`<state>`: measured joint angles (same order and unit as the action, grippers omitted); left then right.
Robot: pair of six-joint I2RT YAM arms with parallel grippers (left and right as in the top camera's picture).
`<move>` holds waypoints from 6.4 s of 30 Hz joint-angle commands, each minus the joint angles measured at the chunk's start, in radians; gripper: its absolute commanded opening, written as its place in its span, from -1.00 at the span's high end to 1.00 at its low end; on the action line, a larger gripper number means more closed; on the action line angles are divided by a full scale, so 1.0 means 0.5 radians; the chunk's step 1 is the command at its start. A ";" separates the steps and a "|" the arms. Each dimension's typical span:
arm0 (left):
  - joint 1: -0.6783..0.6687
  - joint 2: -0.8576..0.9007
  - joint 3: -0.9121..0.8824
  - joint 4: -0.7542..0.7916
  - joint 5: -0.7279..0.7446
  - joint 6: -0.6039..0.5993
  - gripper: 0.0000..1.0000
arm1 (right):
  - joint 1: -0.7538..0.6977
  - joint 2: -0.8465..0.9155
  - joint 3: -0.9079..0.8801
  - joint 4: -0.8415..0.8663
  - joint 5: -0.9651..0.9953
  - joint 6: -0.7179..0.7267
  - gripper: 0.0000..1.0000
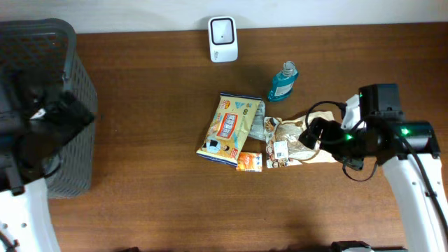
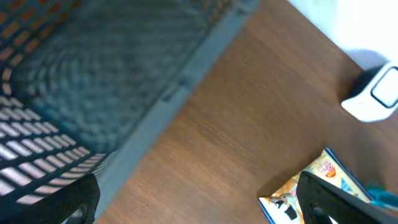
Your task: Scan the item barcode
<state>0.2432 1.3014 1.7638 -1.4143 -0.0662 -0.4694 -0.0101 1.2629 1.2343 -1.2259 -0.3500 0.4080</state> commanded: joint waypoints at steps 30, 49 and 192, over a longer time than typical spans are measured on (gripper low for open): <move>0.088 -0.017 0.012 -0.038 0.103 -0.032 -0.98 | 1.037 1.169 0.041 1.213 -0.074 0.567 -0.87; 0.089 -0.017 0.012 -0.038 0.103 -0.032 -0.98 | 1.119 1.316 0.041 1.253 0.150 0.716 -0.64; 0.089 -0.017 0.012 -0.038 0.103 -0.032 -0.98 | 0.424 1.804 1.636 0.372 0.790 -0.546 0.09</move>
<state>0.2821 1.3014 1.7638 -1.4322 -0.0219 -0.4763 0.1997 2.1609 2.0476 -1.0393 0.0494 0.1337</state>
